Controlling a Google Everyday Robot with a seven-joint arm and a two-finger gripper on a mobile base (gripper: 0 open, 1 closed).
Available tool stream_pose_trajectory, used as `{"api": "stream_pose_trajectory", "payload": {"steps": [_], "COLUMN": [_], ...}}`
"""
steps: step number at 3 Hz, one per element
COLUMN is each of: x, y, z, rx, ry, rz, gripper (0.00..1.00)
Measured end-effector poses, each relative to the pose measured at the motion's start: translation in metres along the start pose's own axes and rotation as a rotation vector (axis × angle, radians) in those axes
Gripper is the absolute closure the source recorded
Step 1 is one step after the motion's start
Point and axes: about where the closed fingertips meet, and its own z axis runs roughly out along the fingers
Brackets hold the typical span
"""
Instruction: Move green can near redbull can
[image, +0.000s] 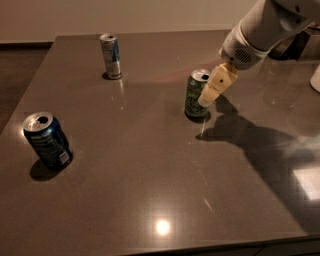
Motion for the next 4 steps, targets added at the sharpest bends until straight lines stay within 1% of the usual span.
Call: {"api": "stream_pose_trajectory", "payload": {"steps": [1, 2, 4], "x": [-0.0062, -0.0074, -0.0128], "y": [0.0041, 0.0069, 0.0101], "z": [0.0110, 0.0198, 0.0135], "rx": [-0.014, -0.026, -0.027], "ry": [-0.006, -0.004, -0.005], "rz": [-0.010, -0.016, -0.024], "gripper": [0.00, 0.20, 0.82]}}
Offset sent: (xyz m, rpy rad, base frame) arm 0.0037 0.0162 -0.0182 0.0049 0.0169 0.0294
